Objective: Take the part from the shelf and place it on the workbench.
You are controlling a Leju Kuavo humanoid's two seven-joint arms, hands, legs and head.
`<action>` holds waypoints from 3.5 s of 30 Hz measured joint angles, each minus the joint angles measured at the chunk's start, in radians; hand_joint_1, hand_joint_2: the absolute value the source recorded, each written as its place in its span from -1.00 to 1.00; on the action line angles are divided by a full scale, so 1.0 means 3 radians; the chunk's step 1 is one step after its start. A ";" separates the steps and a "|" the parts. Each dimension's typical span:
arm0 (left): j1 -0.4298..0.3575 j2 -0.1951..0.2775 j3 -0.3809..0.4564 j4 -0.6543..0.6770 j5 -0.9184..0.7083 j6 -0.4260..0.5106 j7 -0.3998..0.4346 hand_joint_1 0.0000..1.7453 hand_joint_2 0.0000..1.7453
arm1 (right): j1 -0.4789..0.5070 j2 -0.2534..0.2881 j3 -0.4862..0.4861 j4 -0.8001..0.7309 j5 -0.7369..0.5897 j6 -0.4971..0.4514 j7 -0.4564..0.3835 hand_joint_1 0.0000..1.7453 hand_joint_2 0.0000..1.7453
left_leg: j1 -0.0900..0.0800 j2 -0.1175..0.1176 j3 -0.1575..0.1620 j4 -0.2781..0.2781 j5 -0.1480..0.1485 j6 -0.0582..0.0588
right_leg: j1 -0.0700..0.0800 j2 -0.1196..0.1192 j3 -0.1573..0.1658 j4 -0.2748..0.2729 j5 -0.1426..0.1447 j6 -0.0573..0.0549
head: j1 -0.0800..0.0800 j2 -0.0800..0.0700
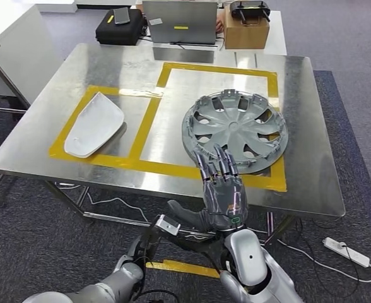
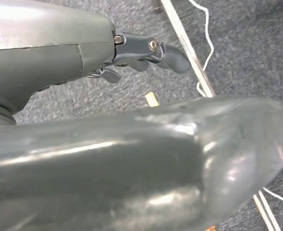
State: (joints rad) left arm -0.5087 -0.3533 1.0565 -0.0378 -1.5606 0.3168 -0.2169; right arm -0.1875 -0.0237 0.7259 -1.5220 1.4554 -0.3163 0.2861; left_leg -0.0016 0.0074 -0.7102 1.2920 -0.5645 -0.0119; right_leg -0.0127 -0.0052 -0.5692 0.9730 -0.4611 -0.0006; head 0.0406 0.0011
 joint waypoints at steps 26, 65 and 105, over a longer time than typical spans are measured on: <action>0.0135 0.0002 0.0475 0.0057 0.0000 0.0238 -0.0108 -1.00 -1.00 | 0.0103 0.0032 -0.0085 0.0541 -0.0536 -0.0089 -0.0015 -1.00 -1.00 | -0.0024 -0.0015 0.0079 -0.0772 0.0396 0.0051 | 0.0012 -0.0011 0.0246 -0.0078 -0.0129 -0.0003 | 0.0012 0.0000; 0.1563 0.0774 0.0618 -0.0545 0.0006 -0.0451 -0.0485 -1.00 -1.00 | 0.1083 0.0664 -0.3712 0.3240 -0.2105 -0.0327 -0.0889 -1.00 -1.00 | 0.0004 -0.0008 0.0760 -0.0738 0.0119 0.0044 | 0.0022 -0.0043 -0.0131 0.0062 0.0069 0.0011 | -0.0010 0.0000; 0.1632 0.0798 0.0728 -0.0661 0.0016 -0.0641 -0.0285 -1.00 -1.00 | 0.0868 0.1137 -0.5859 0.3380 -0.1259 0.0303 -0.1125 -1.00 -1.00 | -0.0036 0.0004 0.0715 -0.1054 0.0227 0.0083 | 0.0035 -0.0021 0.0127 0.0015 -0.0067 0.0019 | -0.0022 0.0000</action>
State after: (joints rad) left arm -0.0190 -0.1141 1.2749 -0.2361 -1.5558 0.1246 -0.3025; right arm 0.0730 0.3174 -1.0319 -0.5078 1.0777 -0.2255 -0.0515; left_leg -0.0125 0.0087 -0.4956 0.9759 -0.4964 0.0129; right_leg -0.0023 -0.0115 -0.5311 0.9777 -0.4812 0.0051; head 0.0340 0.0011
